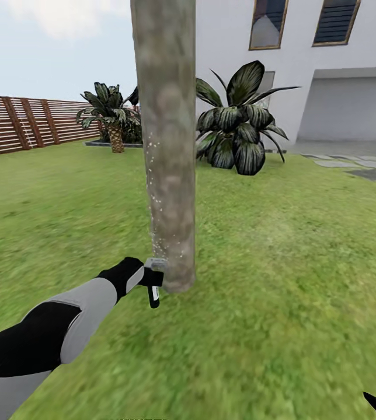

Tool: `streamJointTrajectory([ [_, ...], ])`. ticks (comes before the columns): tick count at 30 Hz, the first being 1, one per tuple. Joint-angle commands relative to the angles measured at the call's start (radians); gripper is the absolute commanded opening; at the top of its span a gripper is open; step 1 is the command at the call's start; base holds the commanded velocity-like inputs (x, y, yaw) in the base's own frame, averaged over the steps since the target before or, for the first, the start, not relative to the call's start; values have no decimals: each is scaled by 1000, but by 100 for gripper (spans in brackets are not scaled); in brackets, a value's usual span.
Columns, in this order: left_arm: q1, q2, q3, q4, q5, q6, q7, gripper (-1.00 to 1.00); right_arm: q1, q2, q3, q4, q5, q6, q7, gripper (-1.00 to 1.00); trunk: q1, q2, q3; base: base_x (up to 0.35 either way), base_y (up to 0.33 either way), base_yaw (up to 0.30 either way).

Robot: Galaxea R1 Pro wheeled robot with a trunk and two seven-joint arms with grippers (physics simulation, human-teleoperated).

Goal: In the garden, pick up the pesticide atomizer on the floor and spray pesticide onto both trees until each tree trunk is fully covered.

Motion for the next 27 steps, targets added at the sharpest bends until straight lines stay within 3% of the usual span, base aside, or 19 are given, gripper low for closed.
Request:
streamJointTrajectory([
  [1, 0, 0, 0, 0, 0, 0, 0, -100, 0, 0, 0, 0, 0, 0, 0, 100, 0, 0, 0, 0, -324, 254],
  [27, 0, 0, 1, 0, 0, 0, 0, -100, 0, 0, 1, 0, 0, 0, 1, 100, 0, 0, 0, 0, -343, 252],
])
